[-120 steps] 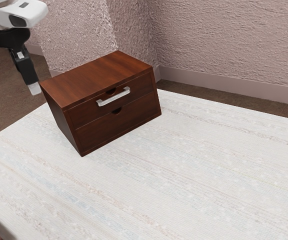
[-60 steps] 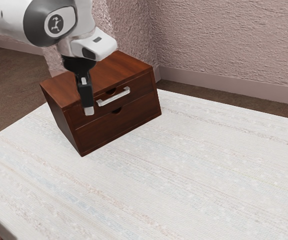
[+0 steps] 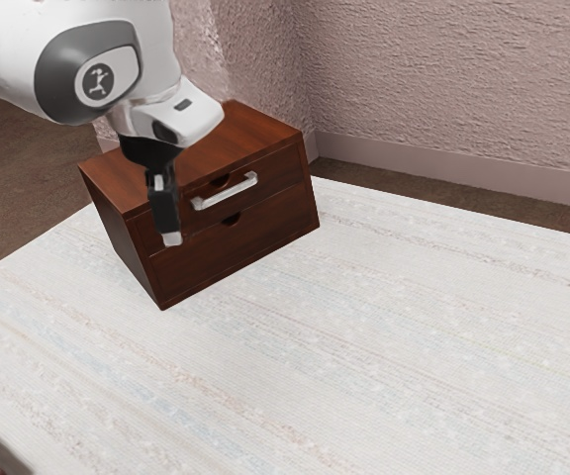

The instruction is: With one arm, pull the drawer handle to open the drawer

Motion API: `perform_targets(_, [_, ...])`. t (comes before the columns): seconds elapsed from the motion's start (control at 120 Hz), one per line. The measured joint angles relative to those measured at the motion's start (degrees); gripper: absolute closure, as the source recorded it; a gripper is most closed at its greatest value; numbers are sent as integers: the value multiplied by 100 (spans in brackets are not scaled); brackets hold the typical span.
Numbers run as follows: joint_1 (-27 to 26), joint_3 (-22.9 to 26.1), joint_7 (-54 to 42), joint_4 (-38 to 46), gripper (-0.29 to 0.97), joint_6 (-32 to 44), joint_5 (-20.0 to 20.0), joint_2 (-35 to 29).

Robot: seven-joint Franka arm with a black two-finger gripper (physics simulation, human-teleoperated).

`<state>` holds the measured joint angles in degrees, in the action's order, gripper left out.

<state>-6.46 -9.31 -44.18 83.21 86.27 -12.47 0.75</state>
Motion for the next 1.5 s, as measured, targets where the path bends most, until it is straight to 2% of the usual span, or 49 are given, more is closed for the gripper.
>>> perform_targets(0.067, [166, 188, -4, 499, 0, 179, -153, -483])
perform_targets(0.133, [280, 214, -7, 765, 0, 435, -250, -609])
perform_targets(0.383, [636, 217, 98, 765, 0, 1150, -384, -80])
perform_targets(0.508, [730, 219, 224, 389, 0, 1313, -398, 219])
perform_targets(0.725, [540, 202, 425, 216, 0, 1459, -410, 519])
perform_targets(1.017, [771, 193, 659, 127, 0, 1533, -418, 590])
perform_targets(1.325, [744, 202, 893, -49, 0, 1568, -944, 888])
perform_targets(1.5, [770, 205, 989, -155, 0, 1706, -805, 1147])
